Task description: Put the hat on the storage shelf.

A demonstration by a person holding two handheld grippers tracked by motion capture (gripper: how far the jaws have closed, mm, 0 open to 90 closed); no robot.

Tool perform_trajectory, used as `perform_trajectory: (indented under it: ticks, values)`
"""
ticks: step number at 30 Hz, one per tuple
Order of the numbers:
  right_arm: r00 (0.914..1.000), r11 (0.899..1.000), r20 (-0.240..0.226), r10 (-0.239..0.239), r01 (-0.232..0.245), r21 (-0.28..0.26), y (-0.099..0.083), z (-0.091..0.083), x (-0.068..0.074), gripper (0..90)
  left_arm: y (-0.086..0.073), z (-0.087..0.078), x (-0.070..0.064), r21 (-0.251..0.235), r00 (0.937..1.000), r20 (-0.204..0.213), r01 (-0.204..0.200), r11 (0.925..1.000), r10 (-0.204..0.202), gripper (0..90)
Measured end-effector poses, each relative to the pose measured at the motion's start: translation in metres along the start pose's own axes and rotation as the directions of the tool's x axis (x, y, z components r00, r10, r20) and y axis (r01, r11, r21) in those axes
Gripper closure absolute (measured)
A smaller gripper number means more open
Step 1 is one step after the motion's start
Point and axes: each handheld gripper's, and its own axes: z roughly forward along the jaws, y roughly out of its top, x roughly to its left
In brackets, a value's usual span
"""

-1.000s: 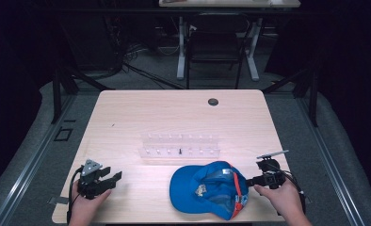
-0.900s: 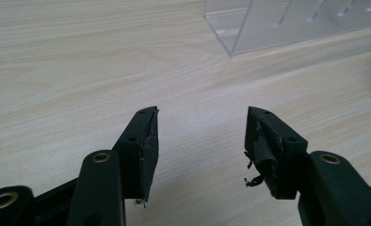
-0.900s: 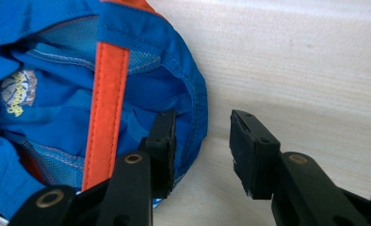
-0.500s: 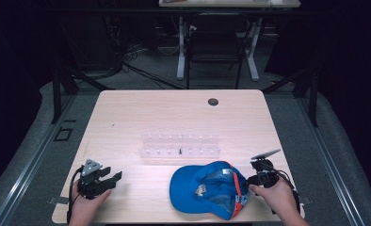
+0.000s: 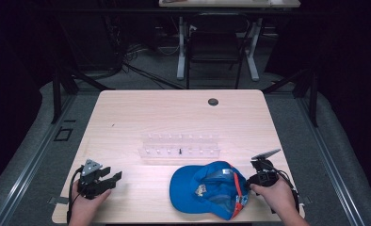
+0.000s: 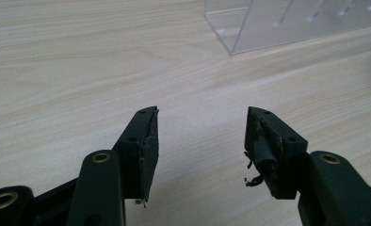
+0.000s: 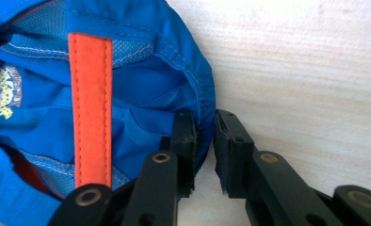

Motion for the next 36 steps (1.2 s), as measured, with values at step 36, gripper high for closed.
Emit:
perform_trajectory:
  ticks: [36]
  values:
    - [0.9840, 0.993, -0.139, 0.112, -0.106, 0.045, 0.012, -0.043, -0.008, 90.0, 0.000, -0.001, 0.000, 0.005, 1.0000, -0.004, -0.002, 1.0000, 0.002, 45.4]
